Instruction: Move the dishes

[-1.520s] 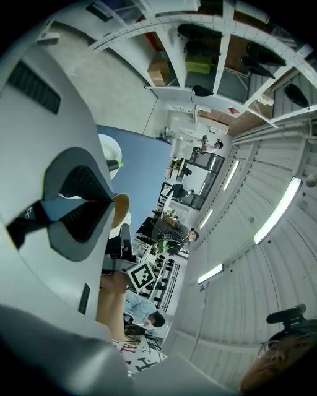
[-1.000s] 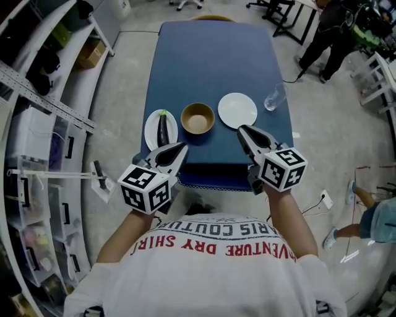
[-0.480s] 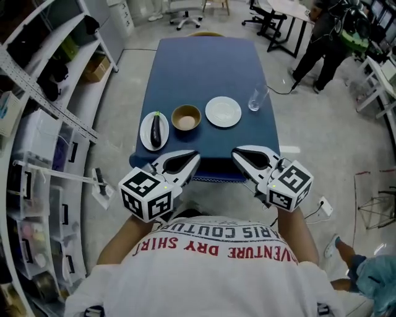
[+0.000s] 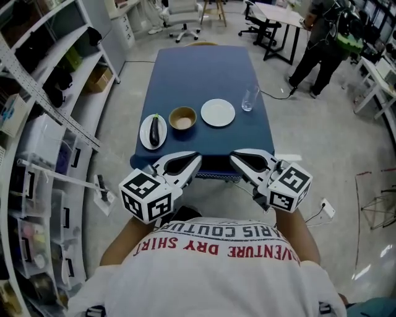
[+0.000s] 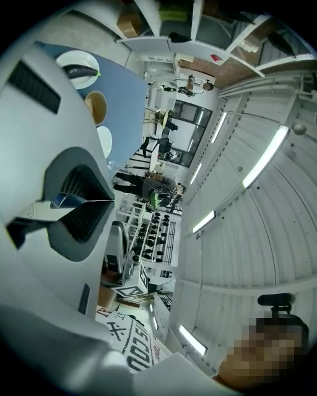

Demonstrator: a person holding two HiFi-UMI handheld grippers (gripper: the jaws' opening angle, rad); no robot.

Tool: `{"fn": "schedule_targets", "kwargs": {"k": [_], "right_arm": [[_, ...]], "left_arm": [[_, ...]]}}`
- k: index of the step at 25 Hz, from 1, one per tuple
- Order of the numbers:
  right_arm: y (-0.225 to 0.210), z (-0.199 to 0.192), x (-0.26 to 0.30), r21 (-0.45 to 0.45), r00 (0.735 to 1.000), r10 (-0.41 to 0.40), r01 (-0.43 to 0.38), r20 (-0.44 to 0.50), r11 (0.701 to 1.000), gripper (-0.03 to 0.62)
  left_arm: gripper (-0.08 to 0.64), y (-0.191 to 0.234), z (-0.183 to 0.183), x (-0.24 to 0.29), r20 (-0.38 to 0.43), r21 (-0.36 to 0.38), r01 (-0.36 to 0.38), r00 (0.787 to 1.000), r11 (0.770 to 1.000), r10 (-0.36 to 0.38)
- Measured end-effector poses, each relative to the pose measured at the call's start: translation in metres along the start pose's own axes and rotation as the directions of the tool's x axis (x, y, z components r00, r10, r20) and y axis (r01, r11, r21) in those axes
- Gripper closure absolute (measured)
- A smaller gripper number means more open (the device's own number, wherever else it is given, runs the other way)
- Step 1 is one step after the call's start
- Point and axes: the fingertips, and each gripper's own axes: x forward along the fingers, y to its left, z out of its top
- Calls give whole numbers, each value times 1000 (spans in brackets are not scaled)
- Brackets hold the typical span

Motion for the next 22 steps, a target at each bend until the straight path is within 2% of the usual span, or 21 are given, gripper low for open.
{"fn": "schedule_targets", "kwargs": {"k": [8, 12, 22], "right_arm": [[-2, -16, -18, 36, 1000, -12, 12, -18, 999, 569], [-5, -30, -21, 64, 999, -18, 20, -35, 998, 569], [-12, -33, -12, 66, 999, -1, 4, -42, 998, 570]], "left_arm": [[531, -12, -11, 10, 5, -28, 0, 1000, 1000, 0], [531, -10, -22, 9, 3, -79, -3, 1000, 997, 3], [531, 4, -27, 4, 0, -77, -58, 998, 995, 58]]}}
